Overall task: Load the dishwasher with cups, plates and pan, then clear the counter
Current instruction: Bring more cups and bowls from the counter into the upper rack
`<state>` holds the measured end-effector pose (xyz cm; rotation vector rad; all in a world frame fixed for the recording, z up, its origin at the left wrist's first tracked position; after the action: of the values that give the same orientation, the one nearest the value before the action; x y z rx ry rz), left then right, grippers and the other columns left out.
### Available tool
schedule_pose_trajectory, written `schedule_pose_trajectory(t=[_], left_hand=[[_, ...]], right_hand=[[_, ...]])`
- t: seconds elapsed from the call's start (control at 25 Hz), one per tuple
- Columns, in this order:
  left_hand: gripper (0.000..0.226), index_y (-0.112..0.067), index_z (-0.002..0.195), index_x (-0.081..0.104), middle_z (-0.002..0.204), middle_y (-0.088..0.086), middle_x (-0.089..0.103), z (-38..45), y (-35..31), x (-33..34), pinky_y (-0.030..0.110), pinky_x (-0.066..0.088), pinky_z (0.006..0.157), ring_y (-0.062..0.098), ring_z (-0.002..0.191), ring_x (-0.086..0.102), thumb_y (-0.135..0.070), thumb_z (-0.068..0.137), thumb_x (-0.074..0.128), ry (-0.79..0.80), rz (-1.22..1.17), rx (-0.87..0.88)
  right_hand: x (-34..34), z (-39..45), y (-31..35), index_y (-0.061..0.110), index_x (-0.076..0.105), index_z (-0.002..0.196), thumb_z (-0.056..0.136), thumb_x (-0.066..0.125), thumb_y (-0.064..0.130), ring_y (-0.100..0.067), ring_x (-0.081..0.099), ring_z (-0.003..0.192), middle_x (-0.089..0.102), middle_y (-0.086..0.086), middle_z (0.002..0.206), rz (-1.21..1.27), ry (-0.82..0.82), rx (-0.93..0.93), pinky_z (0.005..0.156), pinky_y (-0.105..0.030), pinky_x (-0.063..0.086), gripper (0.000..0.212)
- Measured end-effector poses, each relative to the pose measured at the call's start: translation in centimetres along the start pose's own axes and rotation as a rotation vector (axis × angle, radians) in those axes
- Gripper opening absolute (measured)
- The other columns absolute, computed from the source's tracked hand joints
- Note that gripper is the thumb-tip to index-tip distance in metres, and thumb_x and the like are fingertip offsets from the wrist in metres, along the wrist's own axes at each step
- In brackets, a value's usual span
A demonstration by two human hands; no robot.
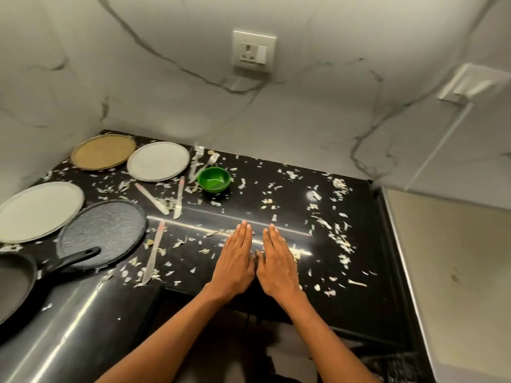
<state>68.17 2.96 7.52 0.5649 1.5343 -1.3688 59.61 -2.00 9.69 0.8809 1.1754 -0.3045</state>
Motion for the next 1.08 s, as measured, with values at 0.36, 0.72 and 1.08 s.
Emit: schedule_pose_trajectory(t=[0.36,0.72,1.08], left_hand=[[0.069,-0.012,0.158,-0.005,0.164,0.001,-0.013,3.7,10.7,-4.1,0.031,-0.006,0.124,0.012,0.152,-0.013,-0.026,0.104,0.036,-0.067,0.001,-0.276],[0.073,-0.012,0.158,-0.004,0.166,0.004,-0.008,10.1,15.1,-4.5,0.028,-0.006,0.123,0.011,0.152,-0.009,-0.022,0.100,0.040,-0.035,0.006,-0.368],[0.081,-0.015,0.159,-0.003,0.166,0.002,-0.010,11.6,16.4,-3.2,0.034,0.004,0.126,0.010,0.152,-0.011,-0.020,0.094,0.046,0.002,0.010,-0.356]], right_hand=[[6.8,11.2,6.5,0.009,0.015,0.160,0.105,0.039,0.030,-0.015,0.002,0.155,0.008,-0.006,0.169,0.006,0.158,-0.227,0.125,-0.028,-0.003,0.064],[9.2,21.6,8.8,0.000,0.056,0.132,0.082,0.045,0.004,-0.031,0.055,0.118,0.061,-0.016,0.127,-0.081,0.063,-0.447,0.112,-0.038,0.039,0.050],[9.1,25.7,9.3,0.012,0.069,0.101,0.079,0.064,-0.008,-0.023,0.047,0.081,0.056,-0.005,0.086,-0.094,-0.110,-0.493,0.072,-0.033,0.039,0.029]])
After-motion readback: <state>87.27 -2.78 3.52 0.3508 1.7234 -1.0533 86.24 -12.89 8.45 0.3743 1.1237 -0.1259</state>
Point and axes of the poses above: each hand's wrist, its own z-axis towards the middle knuckle, its own x-axis out of the palm, y = z × x, the point moved 10 cm from there along z, towards the middle knuckle
